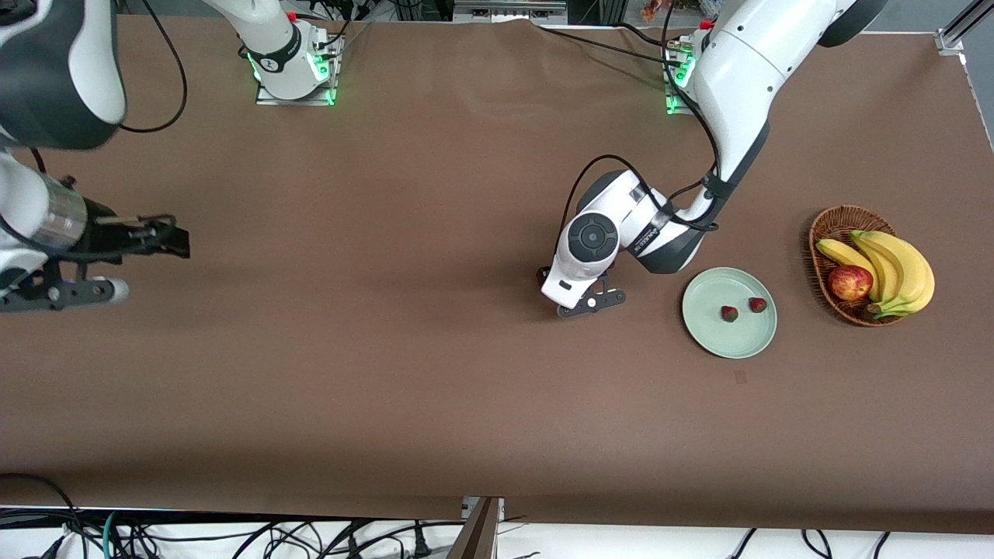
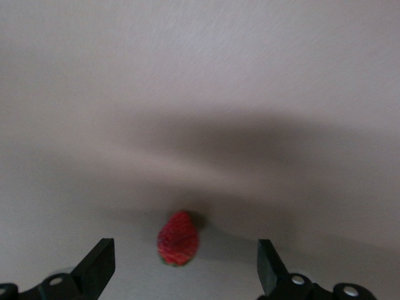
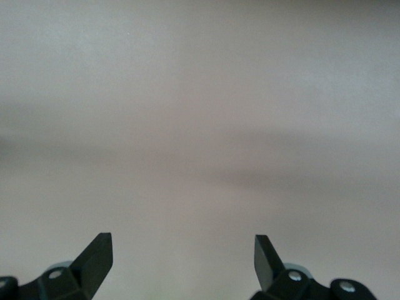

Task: Collect all strawberries into plate
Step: 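Grasp the last strawberry with the left gripper while the right gripper withdraws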

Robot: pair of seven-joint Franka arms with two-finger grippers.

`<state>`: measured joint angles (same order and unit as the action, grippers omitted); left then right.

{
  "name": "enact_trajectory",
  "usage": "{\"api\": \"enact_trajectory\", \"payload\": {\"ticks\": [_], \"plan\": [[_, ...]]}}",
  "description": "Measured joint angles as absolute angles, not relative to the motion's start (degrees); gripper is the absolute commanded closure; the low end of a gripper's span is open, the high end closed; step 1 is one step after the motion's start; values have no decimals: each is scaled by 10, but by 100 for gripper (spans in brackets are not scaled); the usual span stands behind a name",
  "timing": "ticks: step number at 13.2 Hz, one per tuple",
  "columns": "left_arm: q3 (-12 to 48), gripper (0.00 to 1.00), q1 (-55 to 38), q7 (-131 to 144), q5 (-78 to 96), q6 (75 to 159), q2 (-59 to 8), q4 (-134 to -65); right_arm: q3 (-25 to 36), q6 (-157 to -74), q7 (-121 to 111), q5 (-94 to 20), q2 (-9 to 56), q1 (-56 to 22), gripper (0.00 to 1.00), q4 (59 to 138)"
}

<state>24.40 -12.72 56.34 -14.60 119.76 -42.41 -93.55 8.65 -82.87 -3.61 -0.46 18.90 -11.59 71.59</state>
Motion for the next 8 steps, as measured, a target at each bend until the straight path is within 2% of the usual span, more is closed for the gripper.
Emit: {"api": "enact_trajectory", "payload": {"ticks": [2,3,5,6,7,8], "plan": [[244,0,-128,563,-157,1201,-425,-959,82,-829,-36,-3,146,-101,0,739],[244,12,-128,563,-158,1209,-425,-965,79,-829,-36,-3,124,-92,0,752],[244,63,-129,563,-158,1222,-425,-968,72,-829,-36,-3,84,-72,0,786],[244,80,-129,562,-159,1232,-425,-974,64,-832,-36,-3,68,-59,0,807],[243,90,-129,562,-160,1240,-425,-980,52,-836,-36,-3,58,-47,0,824],[243,91,-128,562,-160,1245,-425,-983,39,-840,-36,-3,53,-38,0,836]]}}
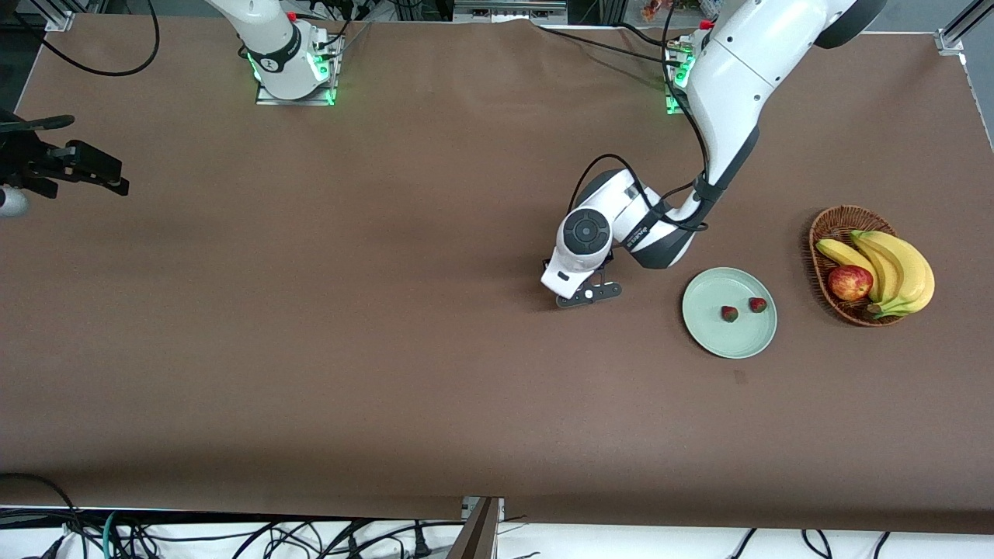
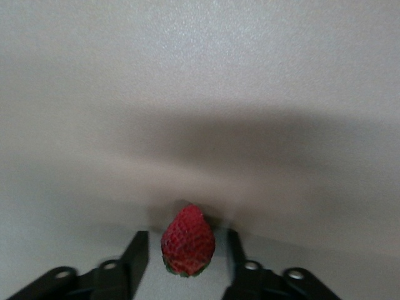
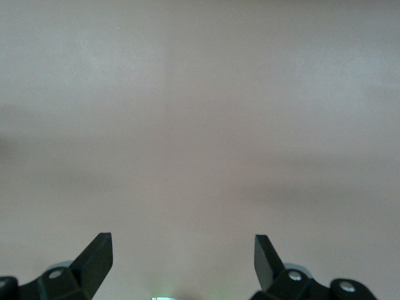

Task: Collect all strawberries into plate
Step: 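Grasp the last strawberry with the left gripper while the right gripper withdraws, then lower the strawberry onto the plate and open the left gripper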

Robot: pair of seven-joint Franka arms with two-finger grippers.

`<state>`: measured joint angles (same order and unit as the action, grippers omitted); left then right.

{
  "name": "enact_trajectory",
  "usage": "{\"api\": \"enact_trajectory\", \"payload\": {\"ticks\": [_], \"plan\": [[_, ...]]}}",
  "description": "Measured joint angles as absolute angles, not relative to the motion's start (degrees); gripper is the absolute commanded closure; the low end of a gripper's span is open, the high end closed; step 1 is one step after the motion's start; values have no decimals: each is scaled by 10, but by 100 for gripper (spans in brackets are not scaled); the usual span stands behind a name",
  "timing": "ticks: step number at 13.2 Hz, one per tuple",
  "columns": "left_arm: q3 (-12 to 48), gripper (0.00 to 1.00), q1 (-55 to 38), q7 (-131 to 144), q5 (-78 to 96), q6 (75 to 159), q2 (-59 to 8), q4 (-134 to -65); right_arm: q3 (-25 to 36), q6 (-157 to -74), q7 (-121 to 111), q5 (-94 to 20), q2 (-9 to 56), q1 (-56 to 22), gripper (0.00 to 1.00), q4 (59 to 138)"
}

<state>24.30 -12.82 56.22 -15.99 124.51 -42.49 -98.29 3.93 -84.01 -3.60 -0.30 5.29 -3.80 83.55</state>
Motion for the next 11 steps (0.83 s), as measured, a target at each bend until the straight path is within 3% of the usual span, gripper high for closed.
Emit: {"api": "enact_trajectory", "payload": {"ticks": [4,11], "plan": [[241,94,-120,561,-161,1237,-414,-978,20,-843,-33,-2,50,-32,0,850],[238,91,-5,365,-162,1065,-326,-941,20,-851,-33,0,57,-29,0,850]]}}
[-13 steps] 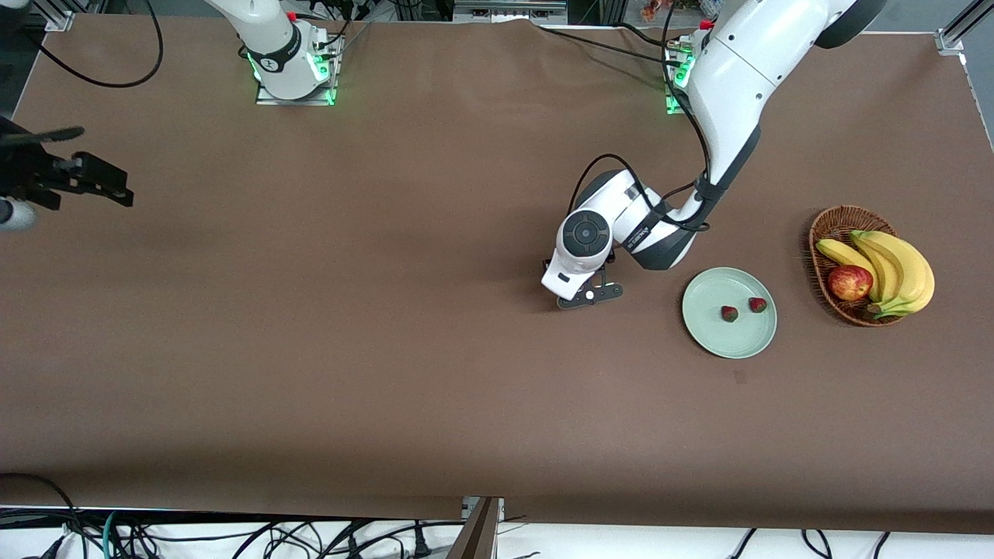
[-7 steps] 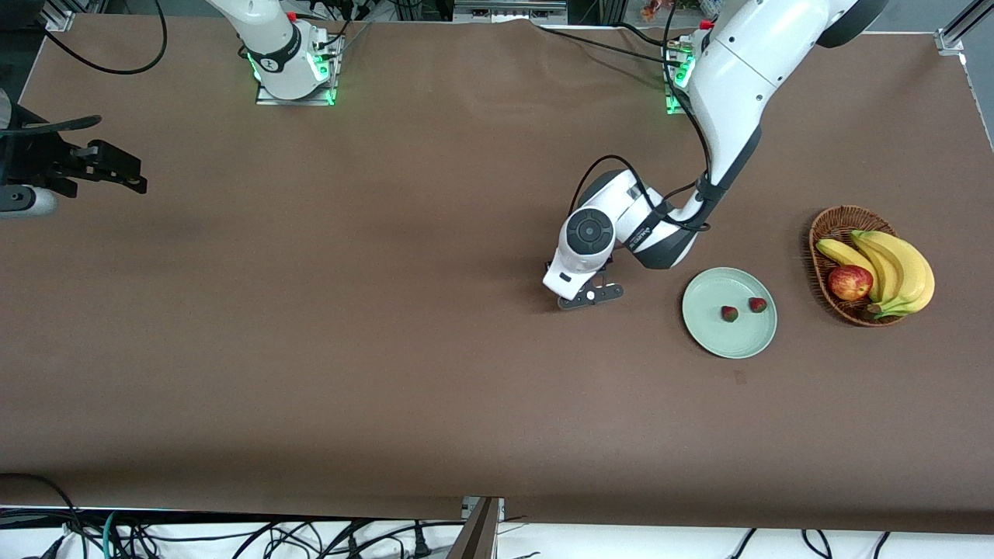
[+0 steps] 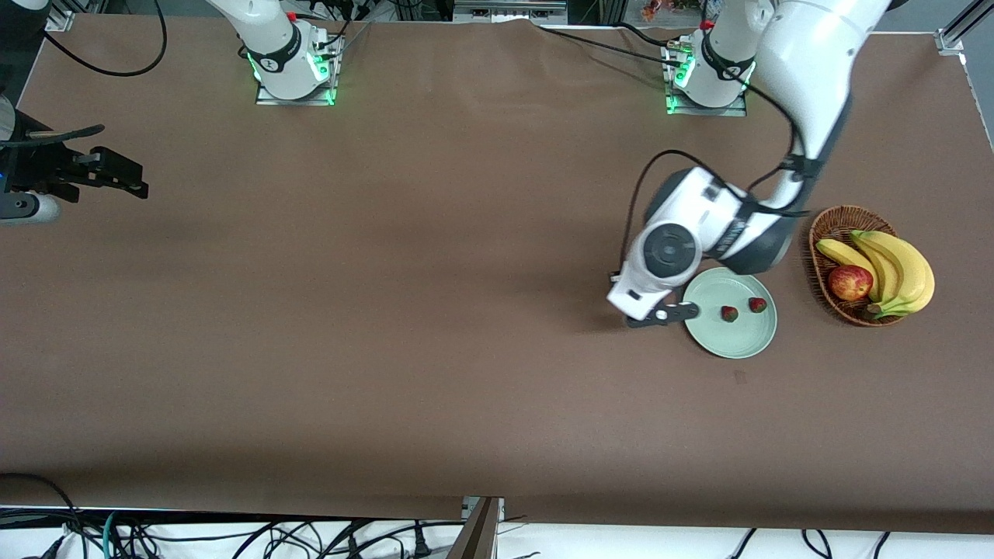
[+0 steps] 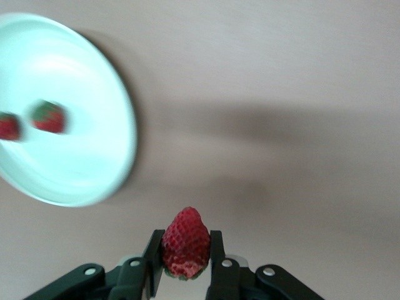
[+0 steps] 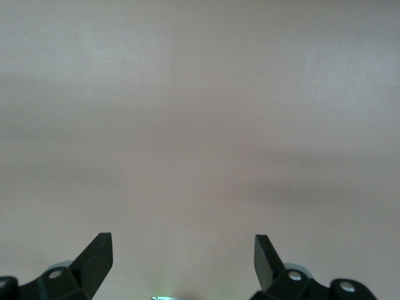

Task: Collect all strawberries into plate
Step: 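Lower the strawberry onto the plate and open the left gripper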

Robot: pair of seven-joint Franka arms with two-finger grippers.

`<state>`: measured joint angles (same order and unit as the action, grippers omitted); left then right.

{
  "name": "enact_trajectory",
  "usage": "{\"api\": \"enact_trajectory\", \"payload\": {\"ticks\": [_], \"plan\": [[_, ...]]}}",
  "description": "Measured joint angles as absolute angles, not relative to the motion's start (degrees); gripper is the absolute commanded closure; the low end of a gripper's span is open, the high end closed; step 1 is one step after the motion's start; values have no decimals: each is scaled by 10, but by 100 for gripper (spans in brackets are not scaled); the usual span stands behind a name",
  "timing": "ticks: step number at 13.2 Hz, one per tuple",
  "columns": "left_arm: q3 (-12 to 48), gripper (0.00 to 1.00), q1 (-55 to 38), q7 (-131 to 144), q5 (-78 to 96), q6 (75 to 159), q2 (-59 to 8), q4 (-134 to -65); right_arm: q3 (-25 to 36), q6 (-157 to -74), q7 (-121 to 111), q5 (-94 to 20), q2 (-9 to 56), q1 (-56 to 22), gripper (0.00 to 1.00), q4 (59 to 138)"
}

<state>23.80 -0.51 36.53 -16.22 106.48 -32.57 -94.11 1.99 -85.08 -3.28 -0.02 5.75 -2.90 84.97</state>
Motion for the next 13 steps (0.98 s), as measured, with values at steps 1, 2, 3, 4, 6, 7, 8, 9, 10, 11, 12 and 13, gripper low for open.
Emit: {"api": "enact_trajectory", "payload": {"ticks": [1,2,3,4,6,7,8,9,10,11,12,13], "plan": [[237,90,19,314,-162,1058,-320,-941,20,-851,-33,0,58,-29,0,850],[237,88,43,262,-162,1055,-317,-941,20,-852,-33,0,58,-29,0,850],[236,88,66,212,-162,1054,-317,-941,20,-852,-33,0,58,-29,0,850],[236,88,85,170,-162,1053,-317,-942,20,-852,-33,0,58,-29,0,850],[235,88,112,110,-162,1053,-321,-947,19,-853,-33,0,58,-29,0,850],[235,88,119,92,-162,1054,-326,-949,19,-853,-33,0,58,-29,0,850],[235,88,122,79,-162,1056,-334,-950,19,-853,-33,0,58,-29,0,850],[235,88,122,73,-162,1057,-342,-952,19,-853,-33,0,58,-29,0,850],[235,88,122,72,-162,1059,-351,-954,19,-853,-33,0,58,-29,0,850],[235,87,122,71,-162,1066,-358,-957,19,-853,-33,0,58,-29,0,850],[235,74,122,70,-162,1073,-363,-958,19,-853,-33,0,58,-29,0,850],[235,16,122,69,-162,1080,-366,-958,19,-853,-33,0,58,-29,0,850]]}}
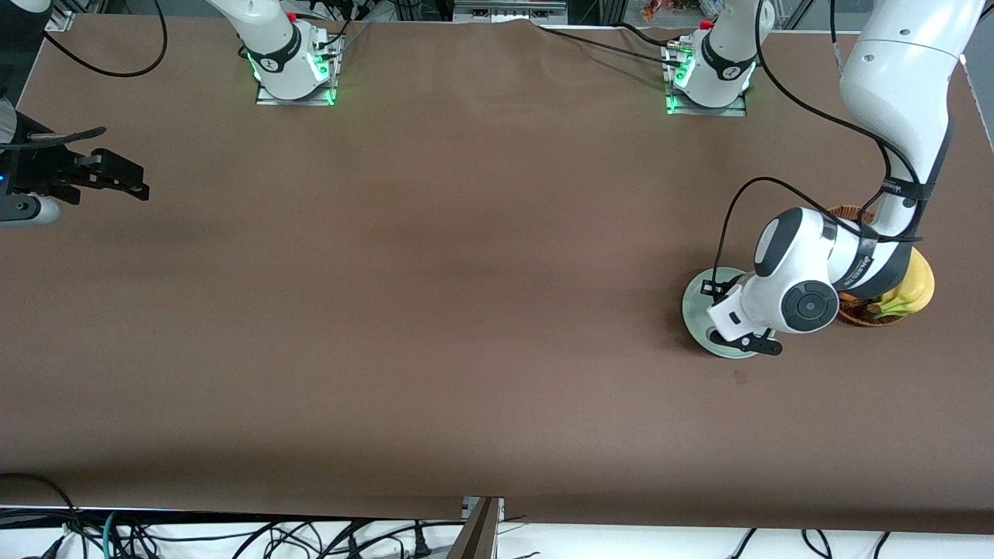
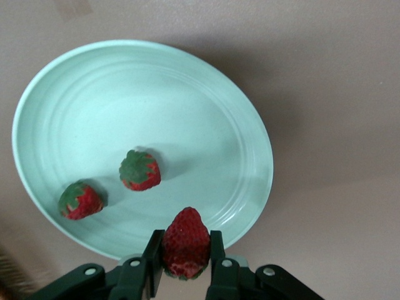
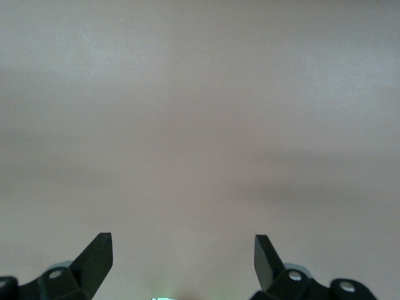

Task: Collect all strawberries into plate
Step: 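Lower the strawberry onto the plate and open the left gripper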

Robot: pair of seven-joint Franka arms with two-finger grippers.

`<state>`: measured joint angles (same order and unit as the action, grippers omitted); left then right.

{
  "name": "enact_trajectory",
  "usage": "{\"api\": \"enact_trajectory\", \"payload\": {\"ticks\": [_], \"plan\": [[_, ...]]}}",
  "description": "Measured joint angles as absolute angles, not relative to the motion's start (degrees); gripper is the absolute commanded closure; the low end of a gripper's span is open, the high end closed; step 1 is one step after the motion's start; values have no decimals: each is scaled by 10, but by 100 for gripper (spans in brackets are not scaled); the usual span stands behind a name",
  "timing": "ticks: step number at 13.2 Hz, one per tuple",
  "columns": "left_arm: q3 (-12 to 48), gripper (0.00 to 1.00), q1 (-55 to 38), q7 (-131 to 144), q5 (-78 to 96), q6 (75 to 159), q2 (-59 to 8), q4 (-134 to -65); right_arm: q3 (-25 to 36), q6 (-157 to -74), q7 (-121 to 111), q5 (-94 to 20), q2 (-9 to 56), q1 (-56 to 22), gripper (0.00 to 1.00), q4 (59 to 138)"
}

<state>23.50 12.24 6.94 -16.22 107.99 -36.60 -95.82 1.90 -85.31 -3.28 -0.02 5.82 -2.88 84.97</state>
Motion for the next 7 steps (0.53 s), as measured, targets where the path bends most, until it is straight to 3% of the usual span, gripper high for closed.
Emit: {"api": "enact_trajectory", "payload": {"ticks": [1,7], "plan": [[235,0,122,69,-162,1084,-368,-958,19,-853,-33,0,58,-29,0,850],[236,0,122,69,-162,1084,-369,-955,19,-853,-33,0,58,-29,0,850]]}}
